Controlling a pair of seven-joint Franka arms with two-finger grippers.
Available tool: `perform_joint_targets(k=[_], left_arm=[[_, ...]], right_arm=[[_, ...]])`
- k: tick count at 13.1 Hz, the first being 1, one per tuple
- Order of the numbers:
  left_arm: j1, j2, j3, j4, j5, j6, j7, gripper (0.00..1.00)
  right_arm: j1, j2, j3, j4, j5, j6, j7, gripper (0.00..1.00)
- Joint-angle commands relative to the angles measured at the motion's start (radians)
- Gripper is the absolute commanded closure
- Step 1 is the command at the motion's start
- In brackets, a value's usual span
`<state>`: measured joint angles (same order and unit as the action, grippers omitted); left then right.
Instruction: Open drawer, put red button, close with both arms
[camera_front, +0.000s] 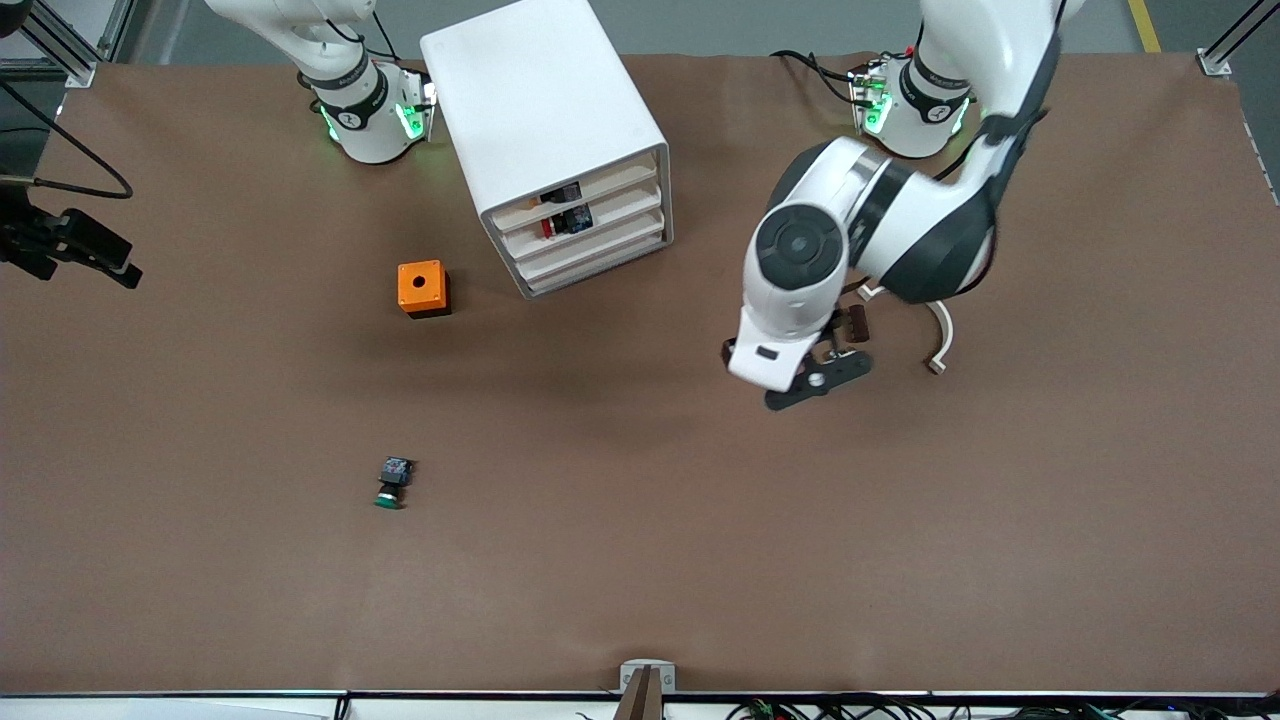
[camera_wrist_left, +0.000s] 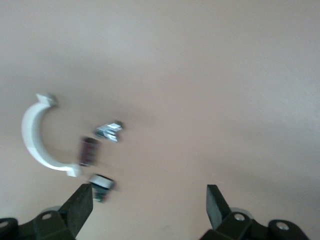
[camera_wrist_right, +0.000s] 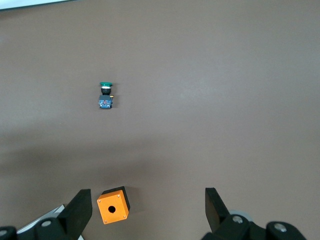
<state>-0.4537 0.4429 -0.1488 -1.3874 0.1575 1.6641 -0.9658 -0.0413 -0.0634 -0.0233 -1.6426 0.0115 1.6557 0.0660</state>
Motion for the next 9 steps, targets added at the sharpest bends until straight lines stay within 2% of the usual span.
perform_joint_targets(k=[1, 3, 9], left_arm=[[0.122, -0.108, -0.011, -0.027, 0.021, -0.033, 0.146, 0.00], [0.187, -0.150, -0.014, -0.027, 0.016, -0.033, 0.258, 0.00], [0.286, -0.228, -0.009, -0.028, 0.013, -0.056, 0.479, 0.00]], right_arm=[[-0.016, -0.010, 0.011, 0.007, -0.001, -0.016, -0.018, 0.00], [-0.014, -0.007, 0.008, 0.006, -0.002, -0.007, -0.020, 0.00], [-0.011, -0.007, 0.010, 0.006, -0.008, -0.008, -0.020, 0.00]])
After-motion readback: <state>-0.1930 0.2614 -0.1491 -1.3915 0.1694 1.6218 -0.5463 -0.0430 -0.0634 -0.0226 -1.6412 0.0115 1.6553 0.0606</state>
